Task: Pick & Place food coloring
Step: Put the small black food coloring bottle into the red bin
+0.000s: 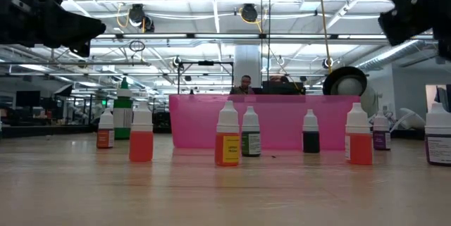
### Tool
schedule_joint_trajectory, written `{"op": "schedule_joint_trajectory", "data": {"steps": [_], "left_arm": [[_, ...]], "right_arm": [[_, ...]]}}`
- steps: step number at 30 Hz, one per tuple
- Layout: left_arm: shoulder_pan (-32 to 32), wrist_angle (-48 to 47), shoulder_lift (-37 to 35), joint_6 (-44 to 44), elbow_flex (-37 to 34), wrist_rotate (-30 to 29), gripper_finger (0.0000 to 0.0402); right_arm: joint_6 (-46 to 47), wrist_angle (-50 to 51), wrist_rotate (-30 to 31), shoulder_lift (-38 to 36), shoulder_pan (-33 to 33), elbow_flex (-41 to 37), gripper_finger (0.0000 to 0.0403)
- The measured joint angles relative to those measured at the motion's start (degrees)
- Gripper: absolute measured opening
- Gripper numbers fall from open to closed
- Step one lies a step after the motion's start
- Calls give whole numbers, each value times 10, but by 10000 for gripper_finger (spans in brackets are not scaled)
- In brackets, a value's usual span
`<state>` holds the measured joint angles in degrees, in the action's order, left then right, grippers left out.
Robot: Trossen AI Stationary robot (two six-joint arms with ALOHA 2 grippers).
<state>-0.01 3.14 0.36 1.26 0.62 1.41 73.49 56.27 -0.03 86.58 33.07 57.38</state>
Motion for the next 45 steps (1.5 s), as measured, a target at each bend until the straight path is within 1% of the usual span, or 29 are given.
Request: {"op": "schedule_joint_trajectory", "data": {"steps": [4,6,17,23,26,36,45], "left_arm": [[0,0,0,0,0,0,61],[0,0,0,0,0,0,61],[0,0,0,0,0,0,61],[0,0,0,0,0,0,61],[0,0,0,0,0,0,61],[0,0,0,0,0,0,61],[0,0,0,0,0,0,61]], "right_arm": [[-13,-63,-1,0,-6,-30,182],[-16,-74,-2,0,-9,-36,181],[-58,-82,0,2,-24,-40,176],[-61,-109,-2,2,-31,-68,176],[-62,-120,-14,2,-37,-81,176],[-82,-124,-17,2,-49,-82,176],[-73,-127,-31,-11,-50,-82,176]]}}
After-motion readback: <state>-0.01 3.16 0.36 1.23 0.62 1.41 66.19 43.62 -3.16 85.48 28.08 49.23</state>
